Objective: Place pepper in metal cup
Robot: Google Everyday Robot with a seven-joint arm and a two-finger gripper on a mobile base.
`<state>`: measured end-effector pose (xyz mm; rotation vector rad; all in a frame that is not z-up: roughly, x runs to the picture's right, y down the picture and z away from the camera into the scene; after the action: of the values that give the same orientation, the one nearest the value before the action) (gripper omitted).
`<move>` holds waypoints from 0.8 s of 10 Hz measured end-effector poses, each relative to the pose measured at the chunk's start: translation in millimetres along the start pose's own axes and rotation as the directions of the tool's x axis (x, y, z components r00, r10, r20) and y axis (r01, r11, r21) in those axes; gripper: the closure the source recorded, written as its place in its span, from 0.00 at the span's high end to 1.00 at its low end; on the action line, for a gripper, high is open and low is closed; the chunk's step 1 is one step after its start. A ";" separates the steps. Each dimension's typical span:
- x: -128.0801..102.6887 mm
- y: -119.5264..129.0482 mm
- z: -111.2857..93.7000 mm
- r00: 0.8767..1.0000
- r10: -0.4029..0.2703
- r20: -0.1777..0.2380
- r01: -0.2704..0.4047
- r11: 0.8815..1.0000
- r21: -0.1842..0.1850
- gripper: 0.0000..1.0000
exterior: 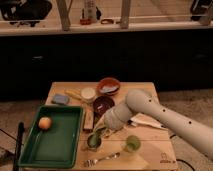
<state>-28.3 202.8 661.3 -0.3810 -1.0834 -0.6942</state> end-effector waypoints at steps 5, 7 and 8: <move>-14.0 -14.8 18.8 0.989 -0.053 -0.137 0.031 0.987 -0.158 0.00; -15.4 -12.2 22.0 0.988 -0.057 -0.142 0.030 0.983 -0.183 0.00; -16.0 -11.3 24.6 0.988 -0.059 -0.141 0.031 0.980 -0.194 0.00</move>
<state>-57.1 214.4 657.0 -0.4645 -0.8908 -0.8571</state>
